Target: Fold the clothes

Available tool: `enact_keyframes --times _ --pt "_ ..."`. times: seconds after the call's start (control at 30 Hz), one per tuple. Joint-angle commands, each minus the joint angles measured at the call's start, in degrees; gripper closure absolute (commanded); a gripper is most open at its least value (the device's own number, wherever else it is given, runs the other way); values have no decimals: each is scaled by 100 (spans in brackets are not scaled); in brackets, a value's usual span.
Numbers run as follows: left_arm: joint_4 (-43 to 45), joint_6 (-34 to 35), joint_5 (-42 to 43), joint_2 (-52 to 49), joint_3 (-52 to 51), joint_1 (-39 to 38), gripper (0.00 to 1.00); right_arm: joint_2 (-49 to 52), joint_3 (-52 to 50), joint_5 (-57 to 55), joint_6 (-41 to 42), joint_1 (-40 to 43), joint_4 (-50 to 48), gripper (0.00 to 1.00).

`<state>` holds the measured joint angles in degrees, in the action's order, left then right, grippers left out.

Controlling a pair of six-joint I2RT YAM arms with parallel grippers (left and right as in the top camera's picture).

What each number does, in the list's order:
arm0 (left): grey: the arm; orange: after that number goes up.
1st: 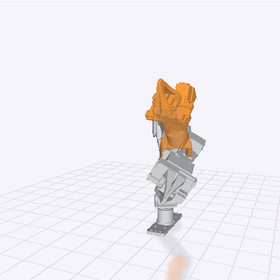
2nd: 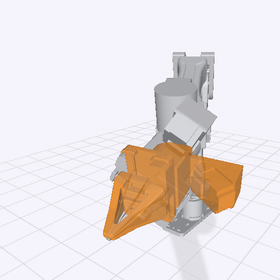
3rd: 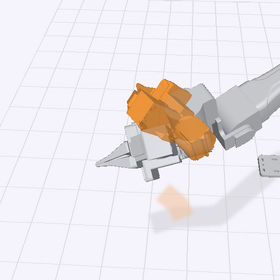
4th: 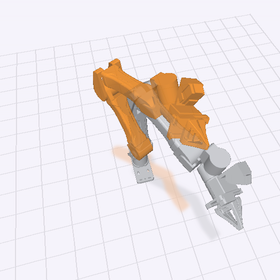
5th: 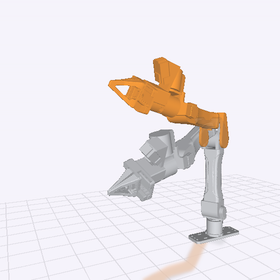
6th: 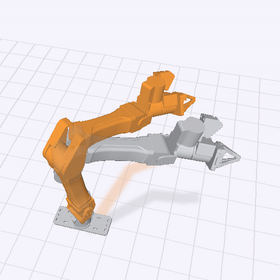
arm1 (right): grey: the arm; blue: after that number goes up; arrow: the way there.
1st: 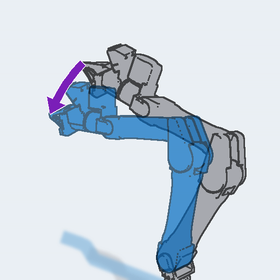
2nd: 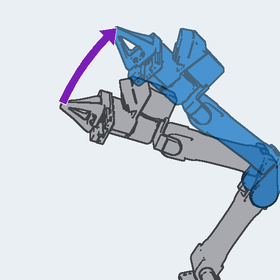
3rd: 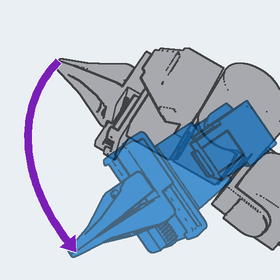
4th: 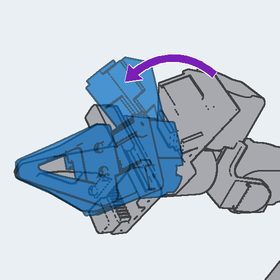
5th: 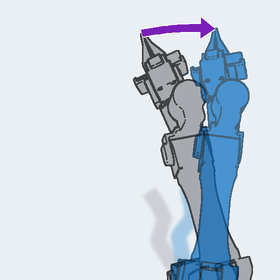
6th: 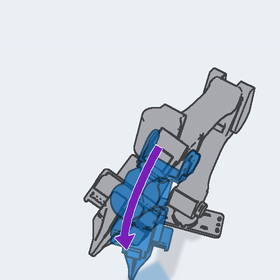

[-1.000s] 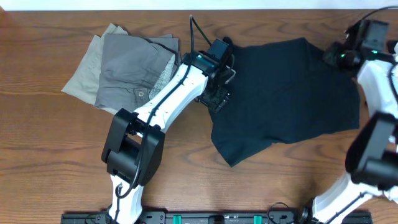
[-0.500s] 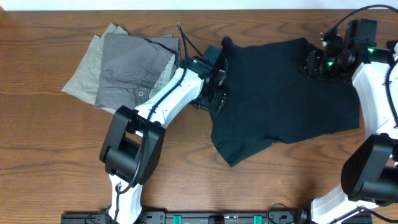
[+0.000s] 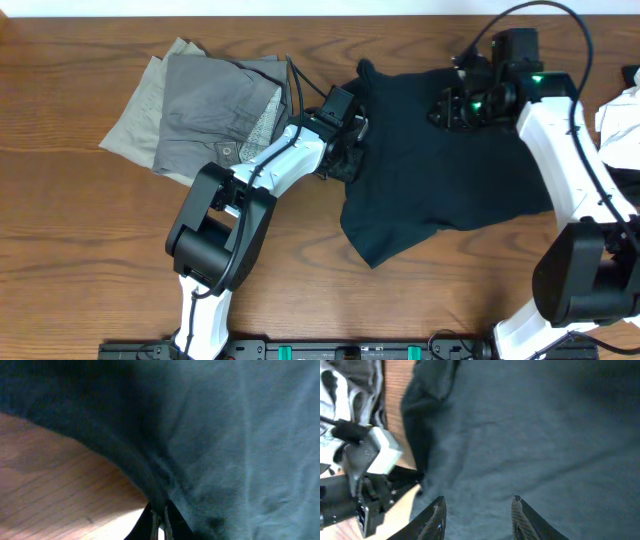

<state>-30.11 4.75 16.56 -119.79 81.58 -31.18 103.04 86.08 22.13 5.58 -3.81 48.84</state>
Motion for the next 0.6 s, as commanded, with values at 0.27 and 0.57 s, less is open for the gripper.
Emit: enact_keyframes --times 0.27,0.57 --pt "-459 48 -778 673 160 26 94 1021 -267 37 232 -723 -793 88" --pt "-1106 48 -1932 673 157 55 94 1976 -267 -105 337 -894 -837 95"
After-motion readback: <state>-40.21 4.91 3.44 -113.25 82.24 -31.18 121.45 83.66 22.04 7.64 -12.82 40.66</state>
